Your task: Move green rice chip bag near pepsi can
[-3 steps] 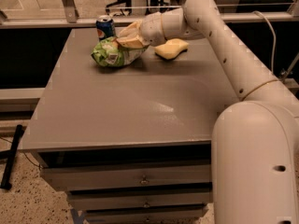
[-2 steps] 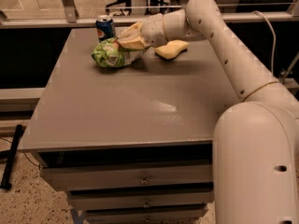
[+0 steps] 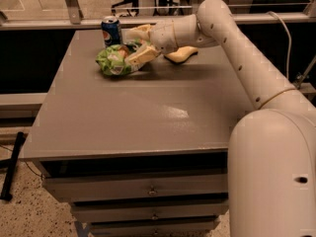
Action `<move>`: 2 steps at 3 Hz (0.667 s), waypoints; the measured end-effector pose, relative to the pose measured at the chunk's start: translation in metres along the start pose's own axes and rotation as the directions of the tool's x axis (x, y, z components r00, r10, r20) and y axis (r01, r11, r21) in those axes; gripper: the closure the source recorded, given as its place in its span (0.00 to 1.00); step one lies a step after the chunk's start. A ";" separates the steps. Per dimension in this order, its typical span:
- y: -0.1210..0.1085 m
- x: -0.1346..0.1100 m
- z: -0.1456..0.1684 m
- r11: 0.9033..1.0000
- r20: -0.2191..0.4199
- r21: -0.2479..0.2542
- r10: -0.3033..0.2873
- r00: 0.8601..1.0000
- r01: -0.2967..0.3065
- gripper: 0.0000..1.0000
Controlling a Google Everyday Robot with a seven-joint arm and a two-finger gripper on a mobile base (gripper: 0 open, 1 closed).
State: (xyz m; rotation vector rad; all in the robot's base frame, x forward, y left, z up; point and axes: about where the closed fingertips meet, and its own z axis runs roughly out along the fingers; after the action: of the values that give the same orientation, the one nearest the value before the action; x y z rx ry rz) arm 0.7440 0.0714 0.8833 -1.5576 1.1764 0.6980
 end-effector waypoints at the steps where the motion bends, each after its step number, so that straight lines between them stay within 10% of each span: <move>1: 0.003 -0.002 0.000 1.000 0.004 -0.005 -0.001 1.000 0.001 0.00; 2: 0.007 -0.016 -0.012 1.000 0.002 -0.002 -0.019 1.000 0.019 0.00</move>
Offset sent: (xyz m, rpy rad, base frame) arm -0.0297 -0.0226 0.0399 -0.0061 -0.0492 0.0009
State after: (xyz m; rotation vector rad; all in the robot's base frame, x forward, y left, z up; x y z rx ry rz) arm 0.7306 0.0659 0.8986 -1.5674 1.1582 0.6887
